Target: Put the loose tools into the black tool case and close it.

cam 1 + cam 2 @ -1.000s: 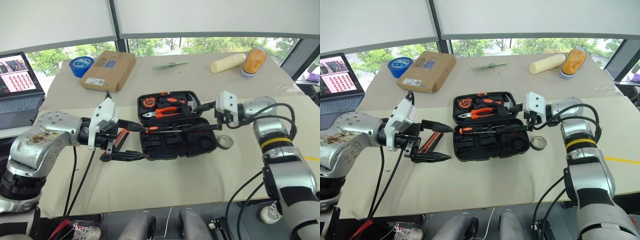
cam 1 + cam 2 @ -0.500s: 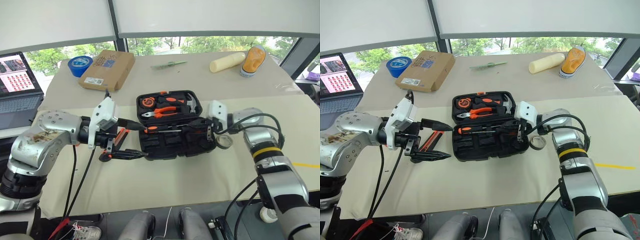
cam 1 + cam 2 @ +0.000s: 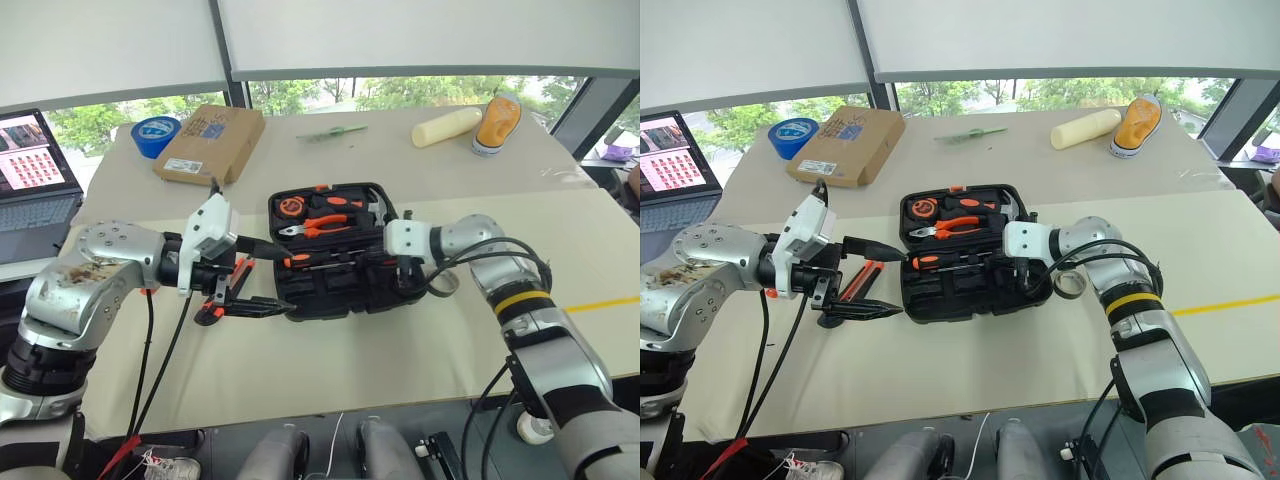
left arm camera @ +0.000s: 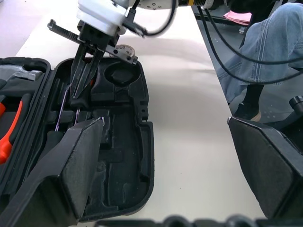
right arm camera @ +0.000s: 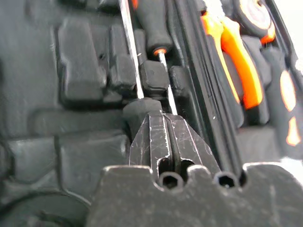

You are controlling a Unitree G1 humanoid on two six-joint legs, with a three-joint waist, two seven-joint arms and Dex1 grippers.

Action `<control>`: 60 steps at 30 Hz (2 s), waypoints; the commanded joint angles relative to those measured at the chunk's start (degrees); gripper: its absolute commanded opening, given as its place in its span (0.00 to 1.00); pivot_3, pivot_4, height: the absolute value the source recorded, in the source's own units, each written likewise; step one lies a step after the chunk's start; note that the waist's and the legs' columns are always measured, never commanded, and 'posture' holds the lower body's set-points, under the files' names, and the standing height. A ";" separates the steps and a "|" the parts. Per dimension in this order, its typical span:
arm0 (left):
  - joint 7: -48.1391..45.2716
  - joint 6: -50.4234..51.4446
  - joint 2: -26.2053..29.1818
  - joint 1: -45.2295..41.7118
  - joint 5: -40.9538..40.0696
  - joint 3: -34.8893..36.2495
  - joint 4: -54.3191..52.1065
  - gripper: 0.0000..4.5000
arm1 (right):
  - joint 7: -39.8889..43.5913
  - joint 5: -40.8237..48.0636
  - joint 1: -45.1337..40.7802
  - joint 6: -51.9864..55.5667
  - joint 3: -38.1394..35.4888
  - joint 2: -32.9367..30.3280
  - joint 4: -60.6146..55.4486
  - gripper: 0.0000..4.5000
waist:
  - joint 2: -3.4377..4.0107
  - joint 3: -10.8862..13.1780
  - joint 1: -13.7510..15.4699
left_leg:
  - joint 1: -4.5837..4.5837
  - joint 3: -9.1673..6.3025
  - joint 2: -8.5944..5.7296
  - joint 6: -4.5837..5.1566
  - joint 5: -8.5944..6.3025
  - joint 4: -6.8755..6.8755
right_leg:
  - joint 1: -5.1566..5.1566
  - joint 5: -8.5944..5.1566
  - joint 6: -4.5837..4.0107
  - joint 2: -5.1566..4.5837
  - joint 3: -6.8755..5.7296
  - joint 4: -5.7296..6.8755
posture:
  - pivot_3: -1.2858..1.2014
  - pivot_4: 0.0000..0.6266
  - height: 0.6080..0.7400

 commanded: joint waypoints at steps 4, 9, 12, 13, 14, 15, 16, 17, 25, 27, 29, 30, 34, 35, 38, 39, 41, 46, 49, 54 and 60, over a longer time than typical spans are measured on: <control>3.77 0.42 1.61 2.81 1.22 2.98 -1.73 1.00 | 2.81 9.18 0.87 10.44 -6.20 -0.10 -7.40 0.01 | -0.01 0.00 -0.18 | -0.05 0.00 0.02 0.00 0.00 0.00 | 0.17 0.00 -0.01 0.02 0.07 0.00 | 0.52 0.24 0.96; 9.99 3.55 3.21 10.51 0.39 10.52 -4.60 1.00 | 6.64 22.39 4.30 29.70 -13.77 -3.73 -26.35 0.01 | 0.00 0.01 -0.23 | -0.79 0.01 0.05 -0.05 0.03 0.05 | -0.65 0.02 -0.04 0.03 0.15 0.31 | 0.52 0.24 0.96; 13.86 8.80 3.18 19.13 -2.81 20.59 -7.34 1.00 | 8.53 33.80 8.49 45.81 -18.14 -7.71 -40.92 0.18 | 0.00 0.01 -0.10 | -1.05 0.01 0.07 -0.06 0.04 0.05 | -0.97 0.03 -0.05 0.03 0.13 0.31 | 0.52 0.24 0.96; 15.27 11.13 2.45 21.57 -4.85 24.50 -7.85 1.00 | 9.29 37.65 10.15 50.66 -19.19 -9.16 -45.32 0.26 | 0.01 0.01 -0.03 | -1.09 0.01 0.11 -0.07 0.03 0.04 | -1.02 0.03 -0.05 0.02 0.13 0.29 | 0.52 0.24 0.96; 16.28 12.62 1.81 23.70 -6.30 27.75 -8.04 1.00 | 9.90 40.40 11.73 53.83 -19.68 -10.43 -49.03 0.31 | 0.00 0.01 0.15 | -1.11 0.01 0.15 -0.09 0.01 0.02 | -1.05 0.03 -0.06 0.02 0.14 0.30 | 0.52 0.24 0.96; 16.53 12.71 0.95 28.96 -5.57 33.28 -7.60 1.00 | 10.67 42.40 14.38 56.00 -19.71 -12.12 -53.34 0.41 | 0.01 0.02 0.36 | -1.12 0.00 0.17 -0.09 -0.01 0.03 | -1.06 0.03 -0.05 0.01 0.13 0.28 | 0.52 0.24 0.96; 16.74 12.40 0.27 33.69 -4.47 37.72 -7.29 1.00 | 11.02 43.67 16.52 57.36 -19.73 -13.36 -56.62 0.47 | 0.01 0.01 0.29 | -1.11 0.01 0.20 -0.08 -0.03 0.04 | -1.05 0.03 -0.06 0.02 0.13 0.25 | 0.52 0.24 0.96; 16.80 11.81 -0.33 37.62 -3.51 40.98 -7.17 1.00 | 10.85 44.27 18.02 58.09 -19.73 -14.12 -58.74 0.55 | 0.01 0.01 0.23 | -1.11 0.05 0.24 -0.09 -0.05 0.01 | -1.06 0.05 -0.09 0.01 0.14 0.19 | 0.52 0.24 0.96; 14.80 2.37 -1.87 53.43 2.84 47.59 -1.32 1.00 | 5.62 45.29 19.11 59.77 -20.74 -14.61 -59.44 1.00 | 0.02 0.02 2.28 | -0.73 0.59 0.67 -0.14 -0.59 0.07 | -0.63 0.33 -0.79 0.02 0.12 -0.23 | 0.52 0.24 0.96; 13.80 -1.18 1.06 53.10 6.08 45.11 1.65 1.00 | 5.34 45.24 19.13 59.62 -20.68 -14.96 -59.40 1.00 | 0.01 0.03 2.84 | -0.55 0.59 0.79 -0.21 -0.66 0.04 | -0.32 0.42 -0.94 0.06 0.03 -0.69 | 0.52 0.24 0.96; 12.86 -3.17 4.05 50.71 7.97 42.28 5.05 1.00 | 5.12 45.22 19.50 59.52 -20.79 -15.38 -59.83 1.00 | -0.01 0.02 3.32 | -0.46 0.58 0.79 -0.22 -0.67 0.07 | -0.31 0.44 -0.95 0.05 -0.12 -0.73 | 0.52 0.24 0.96; 12.51 -3.24 5.87 48.02 8.30 40.07 7.46 1.00 | 5.05 45.18 19.83 59.46 -20.90 -15.77 -60.13 1.00 | -0.01 0.02 3.64 | -0.42 0.58 0.78 -0.21 -0.68 0.07 | -0.27 0.45 -0.95 0.03 -0.17 -0.77 | 0.52 0.24 0.96; 10.25 -8.46 12.33 35.02 15.20 25.80 20.00 1.00 | 3.75 45.40 20.72 59.53 -22.14 -16.61 -60.83 1.00 | -0.01 0.02 4.02 | -0.38 0.60 0.75 -0.19 -0.69 0.06 | -0.28 0.47 -0.95 0.04 -0.33 -0.74 | 0.52 0.24 0.96; 9.40 -9.67 13.74 30.38 17.67 21.36 24.41 1.00 | 3.21 45.54 21.00 59.74 -22.56 -16.86 -61.25 1.00 | -0.01 0.02 4.02 | -0.37 0.62 0.75 -0.19 -0.69 0.04 | -0.29 0.48 -0.95 0.05 -0.32 -0.72 | 0.52 0.24 0.96; 7.33 -6.65 15.03 15.05 22.54 10.20 33.87 1.00 | 1.97 46.71 22.93 60.70 -24.12 -17.61 -63.66 1.00 | -0.03 0.02 3.70 | -0.42 0.79 0.77 -0.16 -0.64 0.00 | -0.32 0.53 -1.02 0.06 -0.36 -0.59 | 0.52 0.24 0.96; 5.49 -6.02 14.75 9.71 24.36 6.33 36.73 1.00 | 1.35 47.17 24.01 61.03 -24.78 -17.79 -64.81 1.00 | -0.05 0.02 3.61 | -0.44 0.81 0.77 -0.11 -0.60 0.00 | -0.37 0.53 -1.02 0.05 -0.40 -0.56 | 0.52 0.24 0.96; 2.97 -4.74 13.55 0.06 29.21 -1.17 43.04 1.00 | 0.14 47.55 26.21 61.42 -25.70 -18.09 -67.05 1.00 | -0.12 0.00 3.44 | -0.56 0.80 0.79 -0.05 -0.49 0.06 | -0.40 0.55 -1.02 0.13 -0.61 -0.56 | 0.52 0.24 0.96; 3.55 -4.58 5.60 -20.59 40.02 -13.17 62.44 1.00 | -3.33 47.99 31.02 61.14 -27.89 -18.42 -71.62 1.00 | -0.15 -0.02 2.70 | -0.73 0.98 0.74 0.05 -0.27 0.17 | -0.50 0.59 -0.95 0.05 -0.86 -0.50 | 0.52 0.24 0.96; 5.22 -9.46 1.16 -27.03 44.74 -16.78 73.77 1.00 | -5.25 48.02 32.75 61.05 -28.89 -18.47 -73.44 1.00 | -0.18 0.00 2.30 | -0.81 1.07 0.74 0.19 -0.34 0.25 | -0.53 0.64 -0.87 0.02 -0.95 -0.49 | 0.52 0.24 0.96; 5.34 -16.34 -3.02 -30.83 49.56 -20.14 83.34 1.00 | -7.81 49.25 34.88 61.76 -30.48 -18.43 -76.11 1.00 | -0.19 -0.01 2.01 | -0.81 1.28 0.73 0.24 -0.37 0.25 | -0.72 0.64 -0.84 -0.26 -1.02 -0.11 | 0.52 0.24 0.96; 1.70 -17.80 -4.63 -32.10 51.88 -20.70 86.53 0.59 | -9.66 50.07 36.71 61.58 -31.53 -18.95 -77.28 1.00 | -0.17 -0.04 2.26 | -0.65 1.34 0.69 0.69 -0.63 0.36 | -0.64 0.63 -0.82 -0.48 -1.11 -0.11 | 0.52 0.24 0.96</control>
